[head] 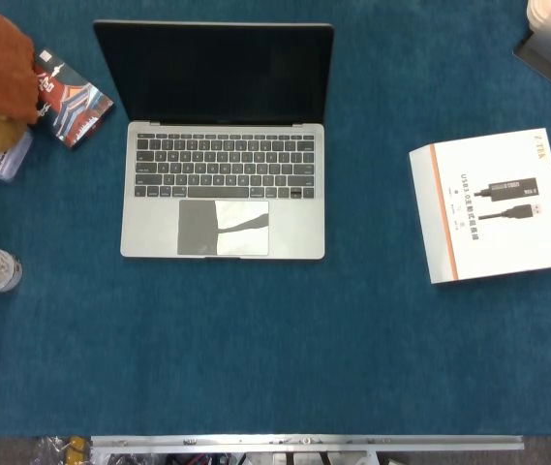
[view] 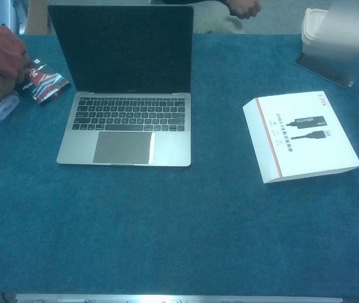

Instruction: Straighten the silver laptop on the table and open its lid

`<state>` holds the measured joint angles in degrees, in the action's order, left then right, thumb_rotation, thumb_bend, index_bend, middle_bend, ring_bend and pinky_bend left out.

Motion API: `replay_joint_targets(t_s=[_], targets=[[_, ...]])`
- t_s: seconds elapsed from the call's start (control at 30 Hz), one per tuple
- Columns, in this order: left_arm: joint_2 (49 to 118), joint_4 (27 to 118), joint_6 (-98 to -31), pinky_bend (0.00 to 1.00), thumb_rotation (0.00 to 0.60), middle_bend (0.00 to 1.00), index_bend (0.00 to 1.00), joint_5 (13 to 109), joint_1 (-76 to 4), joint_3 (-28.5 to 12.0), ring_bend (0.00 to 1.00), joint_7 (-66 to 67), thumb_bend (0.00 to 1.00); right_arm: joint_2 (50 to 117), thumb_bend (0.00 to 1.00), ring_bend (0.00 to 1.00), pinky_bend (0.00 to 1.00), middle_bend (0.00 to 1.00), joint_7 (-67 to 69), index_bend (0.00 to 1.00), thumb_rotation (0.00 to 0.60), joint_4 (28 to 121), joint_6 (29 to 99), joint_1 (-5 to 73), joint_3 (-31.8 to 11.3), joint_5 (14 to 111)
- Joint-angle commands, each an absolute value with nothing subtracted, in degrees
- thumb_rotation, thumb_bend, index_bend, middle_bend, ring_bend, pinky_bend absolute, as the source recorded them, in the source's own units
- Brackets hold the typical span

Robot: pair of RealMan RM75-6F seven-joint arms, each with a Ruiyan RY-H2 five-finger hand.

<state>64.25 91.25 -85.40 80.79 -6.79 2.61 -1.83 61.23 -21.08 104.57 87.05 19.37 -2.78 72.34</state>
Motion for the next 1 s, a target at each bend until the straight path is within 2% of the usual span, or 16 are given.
replay_joint_targets(t_s=[0.03,0.27,0.57,1.0], targets=[[65.31,90.63,-87.29,0.00,0.600,0.00,0.03,80.30,-5.08,2.11,0.00,-1.41,0.20,60.81,0.39,0.01,0.08,0.15,-17.87,0.02,0.600,103.02,91.52,14.39,-0.01,75.51],[67.29,88.78,-90.66,0.00,0.600,0.00,0.03,81.24,-2.30,1.50,0.00,-3.29,0.20,60.73,0.39,0.01,0.08,0.15,-15.34,0.02,0.600,100.26,95.29,8.67,1.27,77.00],[67.27,89.49,-90.45,0.00,0.600,0.00,0.03,82.50,-1.65,0.98,0.00,-2.77,0.20,61.94,0.39,0.01,0.08,0.15,-13.43,0.02,0.600,97.43,94.73,4.78,3.10,79.87],[65.57,91.54,-90.35,0.00,0.600,0.00,0.03,83.84,-1.50,-0.23,0.00,-1.89,0.20,65.60,0.39,0.01,0.08,0.15,-13.20,0.02,0.600,95.07,94.23,3.70,0.35,82.10]])
